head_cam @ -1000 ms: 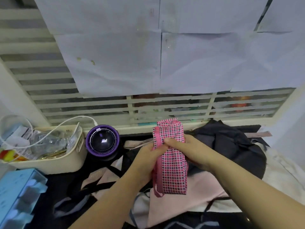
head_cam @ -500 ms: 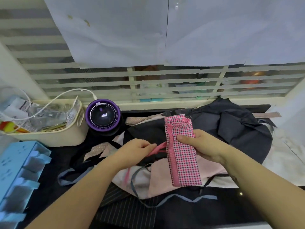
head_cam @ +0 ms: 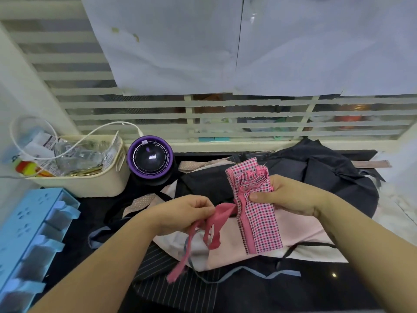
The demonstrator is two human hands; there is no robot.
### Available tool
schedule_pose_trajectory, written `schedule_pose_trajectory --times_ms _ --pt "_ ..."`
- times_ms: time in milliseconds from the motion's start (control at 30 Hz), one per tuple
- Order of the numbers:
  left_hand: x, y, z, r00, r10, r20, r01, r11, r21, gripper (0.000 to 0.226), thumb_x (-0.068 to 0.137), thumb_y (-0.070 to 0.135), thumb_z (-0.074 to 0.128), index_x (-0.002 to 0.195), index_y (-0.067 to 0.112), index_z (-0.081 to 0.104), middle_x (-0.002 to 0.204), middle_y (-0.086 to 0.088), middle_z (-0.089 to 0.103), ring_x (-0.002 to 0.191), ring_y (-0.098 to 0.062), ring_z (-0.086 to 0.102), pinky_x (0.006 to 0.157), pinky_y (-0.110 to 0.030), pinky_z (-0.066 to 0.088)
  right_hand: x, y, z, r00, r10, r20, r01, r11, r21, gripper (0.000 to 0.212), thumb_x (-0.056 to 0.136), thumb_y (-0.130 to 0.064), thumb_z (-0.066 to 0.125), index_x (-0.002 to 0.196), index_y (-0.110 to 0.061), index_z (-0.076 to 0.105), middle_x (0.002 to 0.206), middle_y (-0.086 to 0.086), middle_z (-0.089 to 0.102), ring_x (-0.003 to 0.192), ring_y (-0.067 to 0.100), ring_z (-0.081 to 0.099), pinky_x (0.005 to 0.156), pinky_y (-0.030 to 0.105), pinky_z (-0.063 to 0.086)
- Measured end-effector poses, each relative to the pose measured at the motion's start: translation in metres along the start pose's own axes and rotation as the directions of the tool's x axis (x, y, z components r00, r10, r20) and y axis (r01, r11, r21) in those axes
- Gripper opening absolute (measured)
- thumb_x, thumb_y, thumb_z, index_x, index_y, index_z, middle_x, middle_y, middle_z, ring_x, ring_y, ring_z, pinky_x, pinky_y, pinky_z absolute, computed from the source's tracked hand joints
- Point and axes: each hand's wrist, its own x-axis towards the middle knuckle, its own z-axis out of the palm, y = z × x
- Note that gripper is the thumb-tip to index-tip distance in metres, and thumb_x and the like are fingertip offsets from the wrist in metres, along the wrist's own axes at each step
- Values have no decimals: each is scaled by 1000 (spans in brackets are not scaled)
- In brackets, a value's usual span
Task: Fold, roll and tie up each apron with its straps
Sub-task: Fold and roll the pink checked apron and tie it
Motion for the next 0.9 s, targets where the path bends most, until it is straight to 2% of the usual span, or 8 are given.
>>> schedule_pose_trajectory --times_ms 100,167,300,400,500,633,733,900 --pt "-1 3 0 1000 28 -4 -28 999 -31 23 102 27 43 85 16 54 62 8 53 53 -6 39 52 -17 32 -5 -9 -5 1000 -14 11 15 997 -77 26 84 -27 61 106 -16 70 107 2 72 102 20 67 98 35 48" --pt "-1 5 -2 997 53 -57 -49 996 78 25 99 34 48 85 18 61 63 7 53 55 -8 40 55 -21 35 -8 -16 -7 999 -38 21 40 992 -123 24 83 -27 61 104 -19 71 107 -1 73 102 18 67 98 33 48" --pt "4 9 -14 965 166 -203 -74 915 397 20 93 42 56 89 31 72 92 8 69 83 -10 62 83 -32 52 -9 -21 -12 997 -64 31 69 981 -179 26 84 -27 61 106 -17 71 108 -1 72 102 18 67 98 31 47" --pt "1 14 -19 924 289 -251 -136 862 489 19 96 36 52 86 36 69 97 14 64 92 -4 59 90 -35 48 -9 -20 -16 998 -65 16 67 983 -173 25 86 -27 60 105 -15 71 106 1 73 101 19 67 98 33 46" --pt "-6 16 -14 861 431 -269 -217 790 573 21 98 34 48 86 34 65 94 15 59 89 -1 55 87 -30 47 -8 -12 -14 998 -35 -43 31 996 -84 22 86 -28 61 99 -15 73 103 4 73 98 21 69 92 29 49" --pt "-7 -3 11 794 583 -171 -299 620 726 35 97 45 41 88 21 65 103 14 49 86 -2 49 75 -18 41 1 15 -4 993 58 -99 -35 974 223 26 75 -29 68 94 -11 75 103 14 72 93 23 69 79 27 54" --pt "1 -26 28 763 640 -95 -312 493 812 48 92 49 32 85 17 66 109 7 51 89 -10 50 75 -24 41 14 41 12 977 180 -113 -125 916 380 28 81 -21 64 101 -3 70 102 14 71 90 22 70 78 28 56" --pt "22 -45 44 738 664 -118 -376 550 745 33 96 36 45 90 14 68 125 6 50 102 -7 51 87 -25 44 43 78 42 938 306 -163 -250 922 296 21 87 -19 65 100 -4 70 98 12 73 92 26 69 89 38 52"
